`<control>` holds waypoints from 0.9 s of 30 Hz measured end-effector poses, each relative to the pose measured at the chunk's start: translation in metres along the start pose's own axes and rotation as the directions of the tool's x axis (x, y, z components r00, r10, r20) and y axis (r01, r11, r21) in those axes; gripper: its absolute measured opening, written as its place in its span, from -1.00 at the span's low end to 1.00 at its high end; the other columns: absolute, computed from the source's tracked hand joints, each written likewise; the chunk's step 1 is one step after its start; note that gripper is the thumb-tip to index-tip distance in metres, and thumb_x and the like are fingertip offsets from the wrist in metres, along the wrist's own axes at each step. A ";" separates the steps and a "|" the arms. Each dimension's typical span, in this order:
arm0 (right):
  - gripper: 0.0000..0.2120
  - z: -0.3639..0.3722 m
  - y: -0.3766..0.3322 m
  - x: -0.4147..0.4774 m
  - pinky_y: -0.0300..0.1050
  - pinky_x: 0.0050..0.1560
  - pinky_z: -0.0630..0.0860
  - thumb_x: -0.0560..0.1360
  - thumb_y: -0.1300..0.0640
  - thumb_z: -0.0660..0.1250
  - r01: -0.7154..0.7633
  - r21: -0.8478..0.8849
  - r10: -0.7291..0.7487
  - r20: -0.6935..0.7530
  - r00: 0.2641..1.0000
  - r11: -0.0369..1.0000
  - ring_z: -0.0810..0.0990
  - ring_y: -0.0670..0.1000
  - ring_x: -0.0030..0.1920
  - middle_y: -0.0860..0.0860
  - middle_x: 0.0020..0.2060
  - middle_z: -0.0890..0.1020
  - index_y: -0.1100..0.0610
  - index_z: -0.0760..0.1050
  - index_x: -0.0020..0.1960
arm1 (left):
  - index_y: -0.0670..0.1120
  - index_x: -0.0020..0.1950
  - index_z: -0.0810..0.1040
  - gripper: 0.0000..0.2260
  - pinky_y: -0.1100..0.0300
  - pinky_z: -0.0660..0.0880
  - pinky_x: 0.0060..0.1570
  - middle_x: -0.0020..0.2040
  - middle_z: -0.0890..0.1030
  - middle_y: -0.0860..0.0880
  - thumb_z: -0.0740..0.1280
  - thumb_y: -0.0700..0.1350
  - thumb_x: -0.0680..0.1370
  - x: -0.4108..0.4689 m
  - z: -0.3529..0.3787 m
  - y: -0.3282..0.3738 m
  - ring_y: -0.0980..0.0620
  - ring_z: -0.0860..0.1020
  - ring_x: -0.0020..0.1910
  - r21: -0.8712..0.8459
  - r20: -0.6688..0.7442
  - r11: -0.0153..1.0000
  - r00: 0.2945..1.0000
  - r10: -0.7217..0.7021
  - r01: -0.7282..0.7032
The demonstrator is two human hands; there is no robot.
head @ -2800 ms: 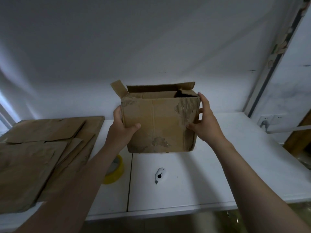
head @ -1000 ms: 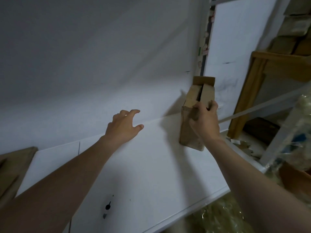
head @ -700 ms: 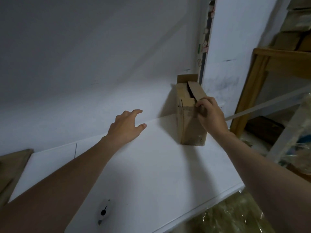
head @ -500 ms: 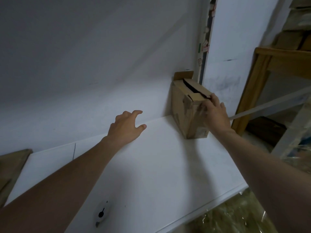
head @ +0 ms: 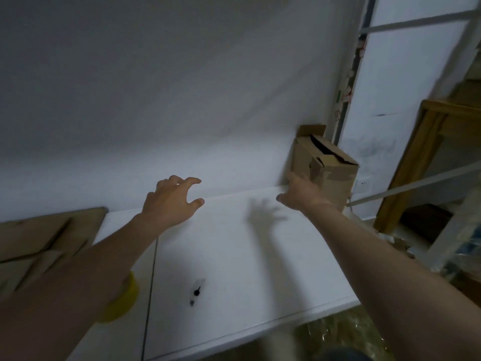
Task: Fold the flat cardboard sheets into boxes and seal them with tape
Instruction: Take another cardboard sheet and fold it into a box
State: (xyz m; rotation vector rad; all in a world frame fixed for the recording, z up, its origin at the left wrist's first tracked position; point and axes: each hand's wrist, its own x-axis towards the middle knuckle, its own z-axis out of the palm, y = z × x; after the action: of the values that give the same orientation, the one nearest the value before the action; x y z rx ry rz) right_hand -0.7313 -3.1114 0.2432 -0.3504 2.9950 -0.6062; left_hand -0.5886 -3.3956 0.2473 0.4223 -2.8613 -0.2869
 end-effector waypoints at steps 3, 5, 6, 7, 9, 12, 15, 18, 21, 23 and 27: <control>-0.21 0.007 -0.049 -0.023 0.15 0.37 0.43 0.50 -0.14 0.38 0.089 -0.024 -0.089 0.032 0.996 0.996 0.37 0.28 0.44 0.13 0.53 0.27 -0.04 0.11 0.62 | 0.27 0.49 0.28 -0.51 -0.14 0.40 0.27 0.47 0.36 -0.03 0.26 0.29 0.57 -0.037 -0.028 -0.042 -0.15 0.33 0.43 0.030 -0.007 0.998 0.999 -0.052 0.053; -0.25 0.017 -0.082 -0.042 0.09 0.35 0.45 0.50 -0.13 0.38 0.130 -0.021 -0.129 0.056 0.990 0.991 0.41 0.25 0.41 0.12 0.50 0.32 -0.04 0.18 0.60 | 0.28 0.49 0.28 -0.51 -0.15 0.41 0.27 0.46 0.36 -0.02 0.26 0.29 0.57 -0.062 -0.045 -0.071 -0.15 0.33 0.42 0.028 -0.006 0.995 0.996 -0.093 0.093; -0.27 0.022 -0.099 -0.052 0.08 0.34 0.44 0.50 -0.13 0.39 0.151 -0.015 -0.149 0.067 0.987 0.988 0.41 0.24 0.41 0.11 0.49 0.33 -0.04 0.20 0.59 | 0.28 0.48 0.28 -0.51 -0.15 0.42 0.27 0.44 0.37 -0.02 0.27 0.28 0.56 -0.075 -0.052 -0.086 -0.15 0.33 0.42 0.022 -0.005 0.993 0.993 -0.114 0.114; -0.27 0.028 -0.116 -0.062 0.08 0.35 0.43 0.50 -0.13 0.39 0.174 -0.001 -0.173 0.080 0.982 0.985 0.41 0.24 0.41 0.10 0.49 0.33 -0.04 0.21 0.59 | 0.28 0.47 0.29 -0.51 -0.14 0.42 0.27 0.42 0.38 -0.04 0.28 0.28 0.56 -0.088 -0.059 -0.100 -0.16 0.34 0.41 0.011 -0.004 0.990 0.991 -0.137 0.137; -0.28 0.042 -0.147 -0.084 0.11 0.38 0.42 0.50 -0.13 0.40 0.227 0.025 -0.228 0.105 0.968 0.974 0.39 0.24 0.42 0.09 0.50 0.32 -0.05 0.22 0.58 | 0.25 0.47 0.33 -0.50 -0.09 0.38 0.32 0.38 0.41 -0.09 0.32 0.24 0.54 -0.111 -0.071 -0.125 -0.20 0.36 0.38 0.005 -0.008 0.985 0.984 -0.175 0.175; -0.28 0.064 -0.186 -0.115 0.12 0.38 0.41 0.51 -0.15 0.40 0.293 0.056 -0.298 0.147 0.943 0.955 0.37 0.24 0.45 0.09 0.52 0.30 -0.04 0.21 0.59 | 0.18 0.48 0.36 -0.49 -0.02 0.35 0.35 0.35 0.44 -0.14 0.34 0.17 0.54 -0.145 -0.088 -0.155 -0.23 0.43 0.33 0.025 -0.018 0.976 0.976 -0.215 0.216; -0.29 0.090 -0.220 -0.142 0.10 0.38 0.40 0.52 -0.17 0.40 0.364 0.091 -0.375 0.178 0.910 0.927 0.38 0.22 0.45 0.08 0.52 0.30 -0.04 0.24 0.57 | 0.07 0.51 0.38 -0.31 0.04 0.32 0.39 0.41 0.47 -0.12 0.24 0.33 0.43 -0.181 -0.092 -0.189 -0.16 0.44 0.36 0.024 -0.014 0.974 0.974 -0.226 0.226; -0.29 0.122 -0.247 -0.164 0.09 0.39 0.39 0.50 -0.19 0.42 0.431 0.116 -0.447 0.231 0.864 0.895 0.38 0.20 0.46 0.08 0.51 0.32 -0.06 0.26 0.56 | -0.03 0.54 0.34 -0.29 0.05 0.27 0.41 0.49 0.42 -0.12 0.37 0.26 0.48 -0.212 -0.087 -0.219 -0.15 0.40 0.43 0.026 0.028 0.957 0.956 -0.291 0.290; -0.28 0.158 -0.263 -0.173 0.11 0.38 0.41 0.46 -0.19 0.45 0.472 0.131 -0.489 0.284 0.825 0.872 0.38 0.20 0.44 0.06 0.49 0.35 -0.09 0.29 0.54 | -0.02 0.53 0.34 -0.33 0.08 0.28 0.37 0.46 0.42 -0.12 0.41 0.21 0.50 -0.226 -0.073 -0.240 -0.13 0.40 0.40 0.148 0.042 0.925 0.932 -0.360 0.351; -0.30 0.182 -0.269 -0.172 0.12 0.37 0.41 0.46 -0.18 0.46 0.491 0.132 -0.506 0.315 0.803 0.861 0.39 0.20 0.43 0.06 0.47 0.36 -0.09 0.31 0.53 | -0.10 0.55 0.30 -0.29 0.08 0.22 0.40 0.49 0.37 -0.15 0.41 0.20 0.51 -0.228 -0.055 -0.256 -0.14 0.35 0.44 0.154 0.051 0.902 0.909 -0.415 0.403; -0.29 0.222 -0.277 -0.167 0.18 0.36 0.40 0.47 -0.21 0.43 0.542 0.063 -0.525 0.361 0.771 0.838 0.35 0.27 0.41 0.07 0.47 0.34 -0.09 0.28 0.54 | -0.16 0.63 0.03 -0.22 0.00 0.15 0.46 0.59 0.14 -0.23 0.35 0.13 0.59 -0.227 -0.023 -0.275 -0.22 0.18 0.54 0.120 0.113 0.861 0.855 -0.506 0.493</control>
State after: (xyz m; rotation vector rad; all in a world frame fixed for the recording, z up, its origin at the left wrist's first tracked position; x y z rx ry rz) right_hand -0.4874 -3.4044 0.1509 -1.2057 2.5286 -0.4361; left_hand -0.3002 -3.5886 0.1615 1.2184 -2.8545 -0.2882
